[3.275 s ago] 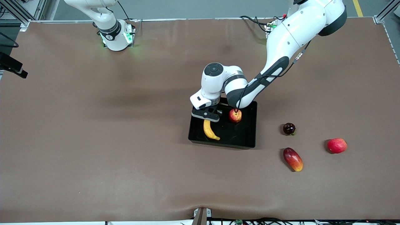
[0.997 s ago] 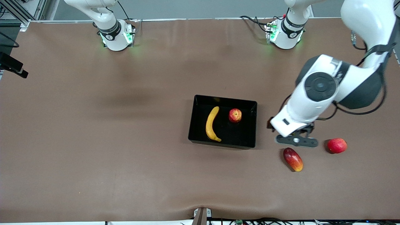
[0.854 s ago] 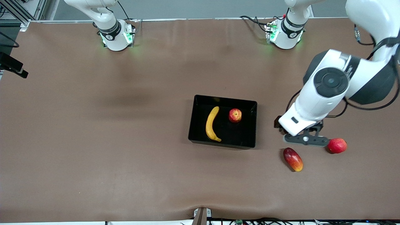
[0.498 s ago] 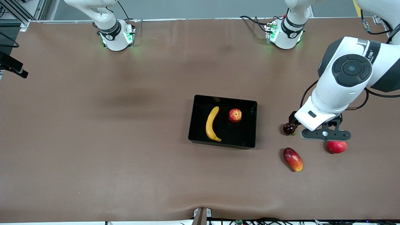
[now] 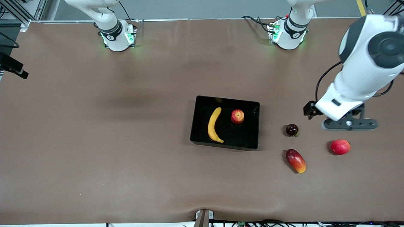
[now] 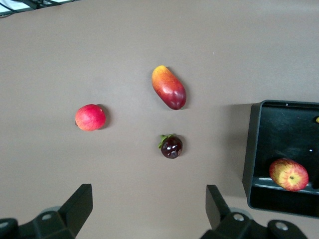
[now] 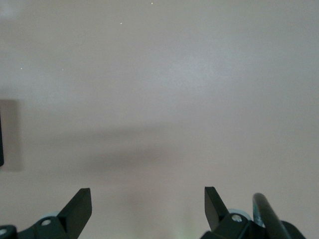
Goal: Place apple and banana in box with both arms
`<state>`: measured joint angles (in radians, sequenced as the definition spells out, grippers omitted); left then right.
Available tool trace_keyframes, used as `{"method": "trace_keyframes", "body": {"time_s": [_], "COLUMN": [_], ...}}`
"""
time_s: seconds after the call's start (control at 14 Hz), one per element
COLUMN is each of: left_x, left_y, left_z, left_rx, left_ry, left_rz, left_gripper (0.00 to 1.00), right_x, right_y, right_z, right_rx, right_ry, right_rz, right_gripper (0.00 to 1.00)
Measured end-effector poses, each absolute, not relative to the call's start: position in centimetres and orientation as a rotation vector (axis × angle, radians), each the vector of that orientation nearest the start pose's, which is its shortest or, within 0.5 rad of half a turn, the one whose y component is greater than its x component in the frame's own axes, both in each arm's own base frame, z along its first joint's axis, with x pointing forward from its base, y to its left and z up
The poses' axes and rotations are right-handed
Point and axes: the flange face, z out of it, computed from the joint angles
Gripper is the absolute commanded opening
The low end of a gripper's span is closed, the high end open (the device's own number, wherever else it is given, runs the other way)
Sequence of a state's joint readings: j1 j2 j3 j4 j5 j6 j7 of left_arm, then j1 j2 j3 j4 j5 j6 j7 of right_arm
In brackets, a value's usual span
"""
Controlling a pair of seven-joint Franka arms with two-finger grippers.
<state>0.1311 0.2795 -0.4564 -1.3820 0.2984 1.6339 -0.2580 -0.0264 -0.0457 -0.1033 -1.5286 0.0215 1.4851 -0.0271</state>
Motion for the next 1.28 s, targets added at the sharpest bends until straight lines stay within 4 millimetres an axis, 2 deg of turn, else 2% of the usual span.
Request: {"method": "trace_keyframes", "body": {"time_s": [0.21, 0.43, 0.71, 1.07, 1.28], "left_x": [61.1, 59.6, 56.2, 51.7, 50.2], "left_y": [-12.9, -12.1, -11.3, -9.0, -8.3], "left_z": [58.5, 59.2, 60.1, 61.6, 62.5], "left_rx": [-2.994, -3.028, -3.05, -3.063, -3.067], "left_ry": [0.073, 0.025, 0.001, 0.047, 0.129], "left_rz": [-0.078, -0.058, -0.051, -0.071, -0.084], "left_gripper": [1.0, 1.0, 1.0, 1.0, 1.0], "right_x": [52.7, 52.7, 52.7, 52.7, 52.7], "right_y": [-6.8, -6.8, -6.7, -6.7, -6.7], "right_z": [66.1, 66.1, 66.2, 66.2, 66.2], "right_rx": [-3.112, -3.112, -3.112, -3.112, -3.112], "right_ry": [0.157, 0.156, 0.156, 0.156, 0.156], "right_rz": [-0.006, -0.006, -0.007, -0.007, -0.007], "right_gripper": [1.0, 1.0, 1.0, 1.0, 1.0]}}
